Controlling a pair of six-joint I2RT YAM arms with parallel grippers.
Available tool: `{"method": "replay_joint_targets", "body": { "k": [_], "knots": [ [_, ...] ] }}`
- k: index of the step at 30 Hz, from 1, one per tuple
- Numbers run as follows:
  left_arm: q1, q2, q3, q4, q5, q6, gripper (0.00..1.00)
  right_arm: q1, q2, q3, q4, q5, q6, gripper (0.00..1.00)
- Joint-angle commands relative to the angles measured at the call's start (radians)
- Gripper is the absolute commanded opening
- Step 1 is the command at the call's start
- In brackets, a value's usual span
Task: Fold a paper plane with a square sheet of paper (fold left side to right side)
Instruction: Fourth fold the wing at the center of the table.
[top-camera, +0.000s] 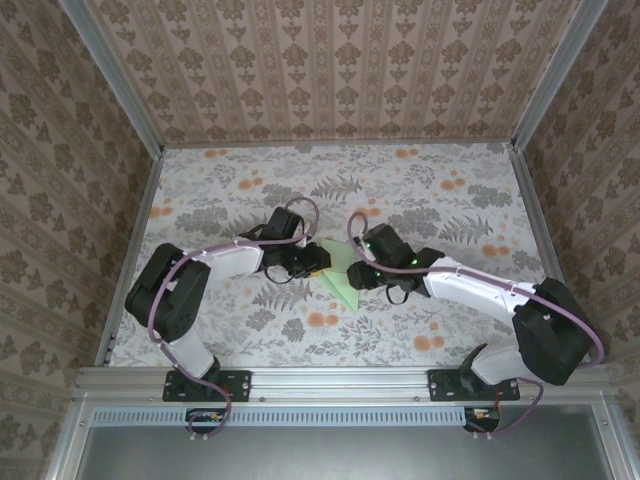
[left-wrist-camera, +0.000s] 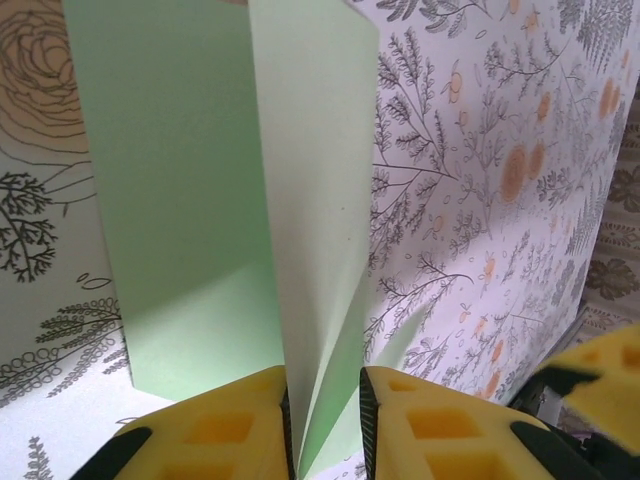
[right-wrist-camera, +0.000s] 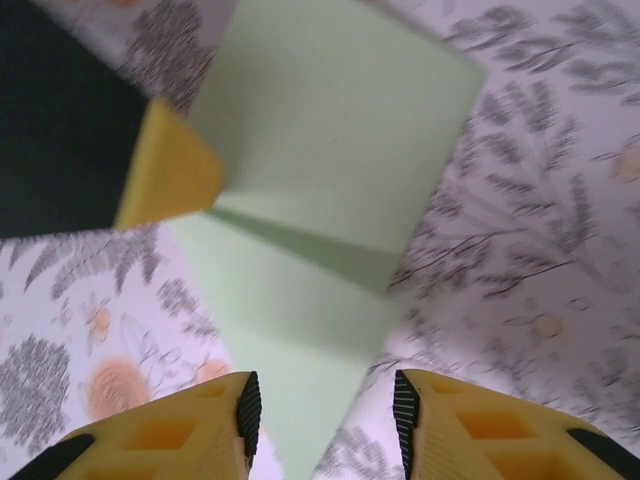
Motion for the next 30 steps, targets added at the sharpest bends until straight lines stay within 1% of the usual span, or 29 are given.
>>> {"method": "replay_joint_targets", "body": {
  "k": [1, 4, 6, 12, 18, 21, 25, 27, 30],
  "knots": [
    [-0.006, -0.031, 0.037, -0.031, 0.018, -0.013, 0.24, 0.087, 0.007, -0.035, 0.006, 0.129, 0.040, 0.44],
    [-0.006, -0.029, 0.044, -0.033, 0.019, -0.024, 0.24, 0.148, 0.072, -0.002, 0.011, 0.195, 0.046, 0.45],
    [-0.006, -0.027, 0.047, -0.040, 0.017, -0.029, 0.23, 0.169, 0.118, 0.025, 0.010, 0.219, 0.046, 0.45],
    [-0.006, -0.021, 0.060, -0.053, 0.013, -0.039, 0.20, 0.188, 0.211, 0.074, 0.006, 0.238, 0.032, 0.45],
    [-0.006, -0.017, 0.070, -0.072, 0.010, -0.033, 0.19, 0.194, 0.237, 0.086, -0.003, 0.265, 0.028, 0.43],
    [-0.006, -0.017, 0.071, -0.075, 0.006, -0.030, 0.19, 0.194, 0.249, 0.091, -0.012, 0.272, 0.029, 0.39],
    [-0.006, -0.017, 0.072, -0.081, 0.002, -0.028, 0.20, 0.194, 0.255, 0.095, -0.018, 0.273, 0.033, 0.30],
    [-0.004, -0.020, 0.074, -0.086, 0.001, -0.026, 0.23, 0.195, 0.255, 0.095, -0.019, 0.269, 0.034, 0.25],
    [-0.001, -0.031, 0.074, -0.099, -0.008, -0.018, 0.32, 0.194, 0.254, 0.090, -0.020, 0.258, 0.034, 0.19]
  ]
}}
